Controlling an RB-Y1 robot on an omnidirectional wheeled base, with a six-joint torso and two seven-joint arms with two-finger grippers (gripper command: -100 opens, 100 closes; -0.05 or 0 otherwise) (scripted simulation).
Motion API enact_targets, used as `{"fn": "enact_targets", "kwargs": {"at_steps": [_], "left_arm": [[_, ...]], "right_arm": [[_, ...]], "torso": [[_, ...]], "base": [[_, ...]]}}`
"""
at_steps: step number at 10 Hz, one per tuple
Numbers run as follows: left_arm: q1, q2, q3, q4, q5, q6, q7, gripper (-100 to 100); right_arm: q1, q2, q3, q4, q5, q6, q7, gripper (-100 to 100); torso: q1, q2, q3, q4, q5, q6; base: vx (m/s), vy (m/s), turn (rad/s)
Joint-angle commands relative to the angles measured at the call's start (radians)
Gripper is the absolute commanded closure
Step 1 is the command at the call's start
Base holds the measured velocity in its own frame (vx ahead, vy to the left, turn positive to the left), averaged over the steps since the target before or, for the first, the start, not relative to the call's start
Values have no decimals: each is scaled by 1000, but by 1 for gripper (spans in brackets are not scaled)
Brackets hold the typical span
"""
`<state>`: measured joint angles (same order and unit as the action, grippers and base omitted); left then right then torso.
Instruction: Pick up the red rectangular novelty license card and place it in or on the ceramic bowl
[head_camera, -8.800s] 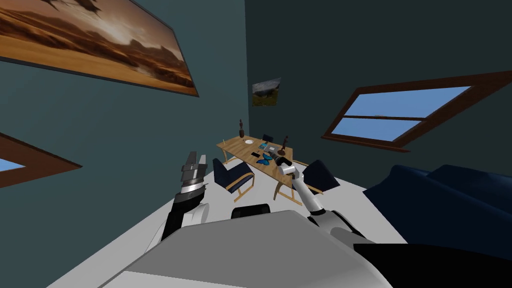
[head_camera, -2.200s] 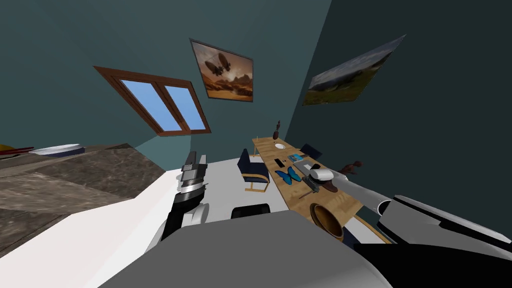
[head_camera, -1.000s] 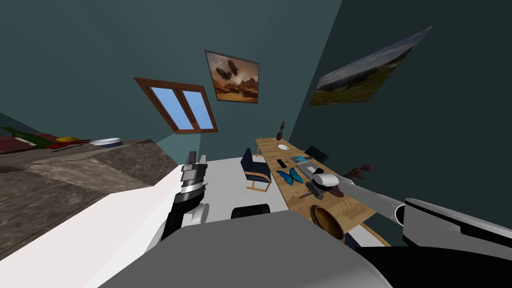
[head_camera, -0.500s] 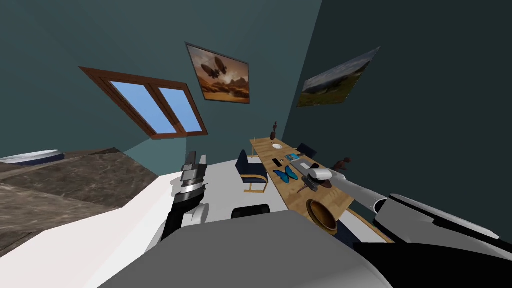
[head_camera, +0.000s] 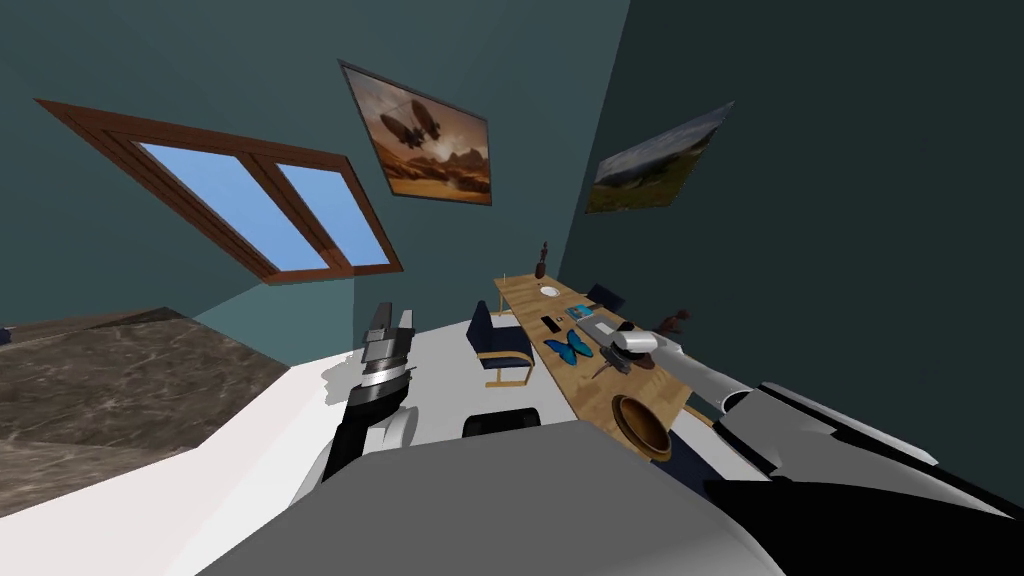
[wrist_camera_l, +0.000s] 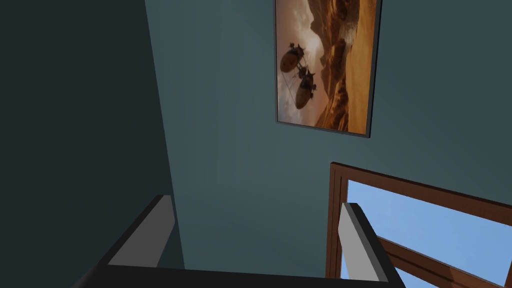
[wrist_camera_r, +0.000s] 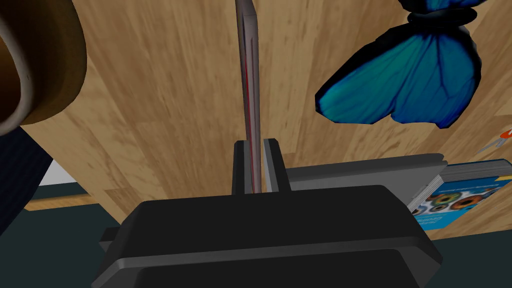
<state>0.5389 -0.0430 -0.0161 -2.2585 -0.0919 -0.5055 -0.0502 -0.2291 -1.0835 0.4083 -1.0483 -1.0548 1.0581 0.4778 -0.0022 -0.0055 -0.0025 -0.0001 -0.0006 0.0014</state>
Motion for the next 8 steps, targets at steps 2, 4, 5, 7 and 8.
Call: {"fn": "enact_targets", "kwargs": {"at_steps": [2,4,5,7,8], "left_arm": [[0,0,0,0,0,0,0,0],[0,0,0,0,0,0,0,0],[0,0,0,0,0,0,0,0],[0,0,0,0,0,0,0,0],[0,0,0,0,0,0,0,0]], "right_arm": [[-51,61,-75,53,81,37,75,100],[-100,109,-119,105,126,74,138,100],[-100,119,-145,105,153,74,169,100],[-148,165,-190,155,201,111,223,100],[-148,177,-214,156,231,111,245,100]], "torso": [[1,-2,-1,0,0,2],[0,0,0,0,0,0],[1,-1,-1,0,1,2],[0,1,0,0,0,1],[1,0,0,0,0,3]], "base": [[72,43,-281],[48,31,-145],[62,47,-274],[44,38,-174],[64,66,-262]]}}
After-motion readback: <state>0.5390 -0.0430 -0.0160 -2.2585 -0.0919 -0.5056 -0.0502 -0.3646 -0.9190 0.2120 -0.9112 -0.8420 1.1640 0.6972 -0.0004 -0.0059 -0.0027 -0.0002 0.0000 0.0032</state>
